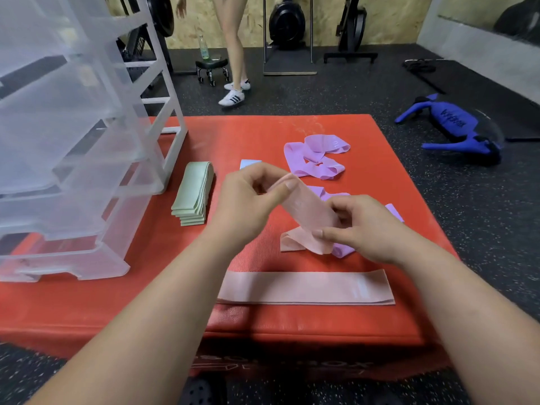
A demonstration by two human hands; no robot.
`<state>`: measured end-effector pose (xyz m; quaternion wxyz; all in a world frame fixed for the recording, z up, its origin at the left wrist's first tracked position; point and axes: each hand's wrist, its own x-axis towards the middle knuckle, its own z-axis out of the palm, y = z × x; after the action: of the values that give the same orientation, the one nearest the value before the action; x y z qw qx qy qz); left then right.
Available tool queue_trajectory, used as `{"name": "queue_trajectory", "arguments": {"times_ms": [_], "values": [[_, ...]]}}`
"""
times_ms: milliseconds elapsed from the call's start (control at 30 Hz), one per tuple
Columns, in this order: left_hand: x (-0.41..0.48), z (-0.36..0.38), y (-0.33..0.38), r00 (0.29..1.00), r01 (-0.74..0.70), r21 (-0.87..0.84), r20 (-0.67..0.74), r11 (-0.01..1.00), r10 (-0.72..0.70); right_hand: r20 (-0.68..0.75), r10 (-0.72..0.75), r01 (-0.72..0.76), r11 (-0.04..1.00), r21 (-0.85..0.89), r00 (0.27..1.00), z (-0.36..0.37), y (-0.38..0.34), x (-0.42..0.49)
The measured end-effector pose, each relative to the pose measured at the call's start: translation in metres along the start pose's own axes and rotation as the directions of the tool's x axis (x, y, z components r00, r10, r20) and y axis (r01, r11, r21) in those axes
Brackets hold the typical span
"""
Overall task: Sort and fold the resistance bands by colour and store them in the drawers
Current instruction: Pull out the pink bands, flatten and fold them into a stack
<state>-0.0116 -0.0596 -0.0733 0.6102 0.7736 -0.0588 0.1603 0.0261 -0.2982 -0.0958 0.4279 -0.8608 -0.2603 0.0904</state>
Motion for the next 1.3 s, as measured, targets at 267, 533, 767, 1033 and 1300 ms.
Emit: {"name": "queue_trajectory", "arguments": {"times_ms": [267, 533, 767, 1033, 1300], "values": [[-0.005, -0.034, -0.002, 0.957, 0.017, -0.102, -0.286, 0.995, -0.046, -0.183, -0.012, -0.027, 0.977, -0.211, 0.983, -0.02, 0.0, -0.01], [-0.026, -0.07, -0.012, 0.933, 0.11, -0.155, -0.324, 0.982, -0.156, -0.215, 0.052, -0.119, 0.943, -0.311, 0.975, -0.035, -0.005, -0.033], [-0.05, -0.09, -0.018, 0.926, 0.263, -0.125, -0.247, 0.957, -0.287, -0.14, 0.146, -0.16, 0.983, -0.093, 0.979, -0.042, -0.005, -0.064], [-0.077, -0.098, -0.019, 0.901, 0.422, -0.055, -0.082, 0.905, -0.425, -0.151, 0.276, -0.234, 0.941, 0.243, 0.949, -0.044, -0.006, -0.095], [-0.093, -0.102, -0.018, 0.902, 0.431, 0.172, -0.076, 0.886, -0.424, -0.156, 0.396, -0.332, 0.885, 0.326, 0.905, -0.037, -0.001, -0.108]]}}
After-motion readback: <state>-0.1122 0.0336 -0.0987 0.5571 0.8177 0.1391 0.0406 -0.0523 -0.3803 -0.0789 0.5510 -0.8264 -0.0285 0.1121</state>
